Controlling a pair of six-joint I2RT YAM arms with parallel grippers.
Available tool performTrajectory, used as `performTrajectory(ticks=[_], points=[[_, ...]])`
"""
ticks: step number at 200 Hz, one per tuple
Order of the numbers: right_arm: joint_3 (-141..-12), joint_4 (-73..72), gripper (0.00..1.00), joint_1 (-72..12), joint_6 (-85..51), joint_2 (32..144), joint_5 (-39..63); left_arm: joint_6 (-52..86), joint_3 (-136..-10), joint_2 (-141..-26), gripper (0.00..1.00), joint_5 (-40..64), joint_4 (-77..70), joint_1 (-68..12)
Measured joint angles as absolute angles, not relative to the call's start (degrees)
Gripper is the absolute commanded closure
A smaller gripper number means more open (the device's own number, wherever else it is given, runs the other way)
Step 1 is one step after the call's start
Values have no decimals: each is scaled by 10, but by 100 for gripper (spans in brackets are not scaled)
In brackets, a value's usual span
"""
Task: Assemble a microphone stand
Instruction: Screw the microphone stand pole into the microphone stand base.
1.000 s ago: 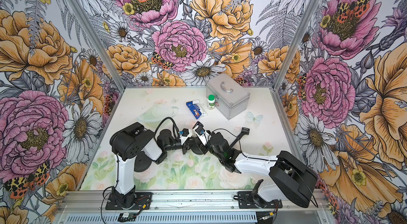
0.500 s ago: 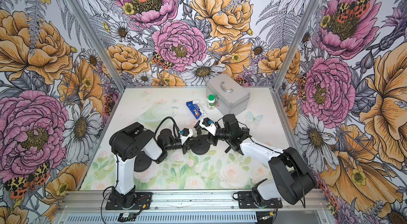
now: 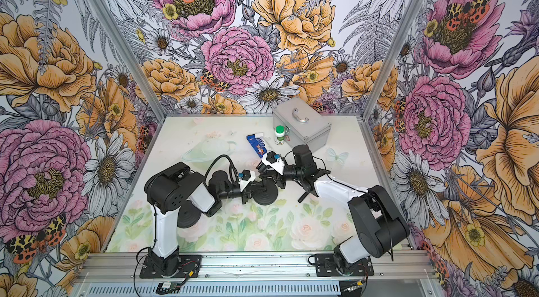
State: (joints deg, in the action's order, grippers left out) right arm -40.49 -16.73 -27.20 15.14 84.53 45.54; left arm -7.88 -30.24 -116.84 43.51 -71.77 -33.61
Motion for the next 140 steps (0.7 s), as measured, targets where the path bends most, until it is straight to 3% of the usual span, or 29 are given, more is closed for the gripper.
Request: performTrajectory(ticks=[18, 43, 65, 85, 108, 140], points=[[-341, -258, 100, -309, 78, 810, 338, -79, -302, -1168, 73, 435, -713, -338], [-275, -370, 100, -408, -17, 789, 90, -79, -302, -1168, 72, 435, -709, -338], [-268, -415, 100, -455, -55, 808, -29, -81, -302, -1164, 69, 423, -702, -343], [-277, -415, 100, -479, -63, 817, -86, -107, -302, -1133, 70, 384, -654, -359], [-284, -412, 100, -479, -72, 818, -113, -144, -327, -1095, 91, 347, -555, -373], [-283, -405, 81, -465, -68, 816, -103, -150, -352, -1094, 94, 341, -506, -368]])
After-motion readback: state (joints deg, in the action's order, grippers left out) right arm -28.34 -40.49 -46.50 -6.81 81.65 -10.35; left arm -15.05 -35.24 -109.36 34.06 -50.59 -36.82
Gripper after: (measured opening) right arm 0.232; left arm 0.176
